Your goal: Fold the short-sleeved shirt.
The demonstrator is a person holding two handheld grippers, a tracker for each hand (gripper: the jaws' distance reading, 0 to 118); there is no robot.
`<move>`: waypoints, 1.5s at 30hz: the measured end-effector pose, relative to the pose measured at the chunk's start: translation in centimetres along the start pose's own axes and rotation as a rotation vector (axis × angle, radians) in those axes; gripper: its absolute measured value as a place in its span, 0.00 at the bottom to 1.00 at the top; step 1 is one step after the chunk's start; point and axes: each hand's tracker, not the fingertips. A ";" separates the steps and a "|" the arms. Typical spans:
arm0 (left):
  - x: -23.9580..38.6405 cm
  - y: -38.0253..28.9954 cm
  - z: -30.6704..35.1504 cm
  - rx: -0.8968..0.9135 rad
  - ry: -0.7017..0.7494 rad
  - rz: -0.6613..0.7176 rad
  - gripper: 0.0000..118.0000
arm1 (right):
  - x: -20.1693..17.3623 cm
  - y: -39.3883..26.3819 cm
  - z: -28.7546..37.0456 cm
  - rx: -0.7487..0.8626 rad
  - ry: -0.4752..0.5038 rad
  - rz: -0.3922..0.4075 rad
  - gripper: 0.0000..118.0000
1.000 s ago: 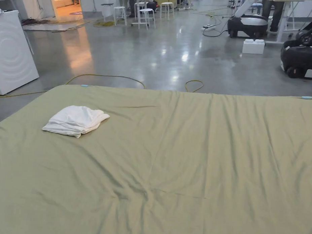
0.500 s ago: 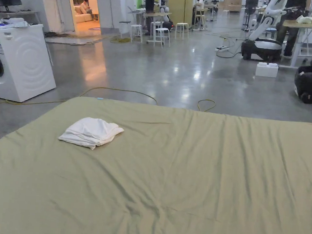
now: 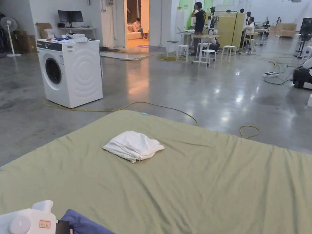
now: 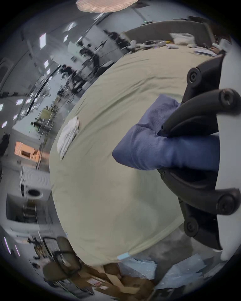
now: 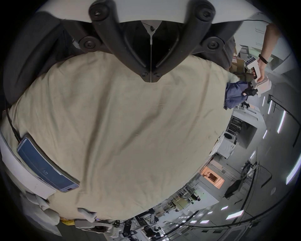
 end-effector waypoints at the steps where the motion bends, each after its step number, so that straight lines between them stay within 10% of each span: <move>1: -0.8 0.1 -1.5 -0.010 0.043 0.044 0.36 | -0.2 0.2 0.1 0.002 0.001 0.005 0.00; 5: 0.7 -2.2 -0.7 0.033 0.118 -0.052 0.70 | -1.0 1.2 1.3 0.066 -0.009 0.078 0.00; 13: 4.4 -4.1 9.9 0.313 0.099 -0.345 0.71 | -0.8 4.7 7.9 0.368 -0.022 0.132 0.00; 29: 17.2 -16.8 24.7 0.843 -0.472 -0.488 0.69 | -9.2 5.6 20.6 0.851 0.003 0.423 0.00; 34: 20.0 -18.8 26.0 0.886 -0.449 -0.554 0.53 | -10.9 5.1 22.2 0.902 -0.026 0.526 0.00; 37: 20.3 -19.3 27.0 0.921 -0.462 -0.571 0.00 | -11.6 5.0 22.9 0.910 -0.021 0.542 0.00; 45: 20.0 -19.7 28.2 0.998 -0.397 -0.556 0.00 | -12.8 4.5 23.1 0.958 -0.020 0.603 0.00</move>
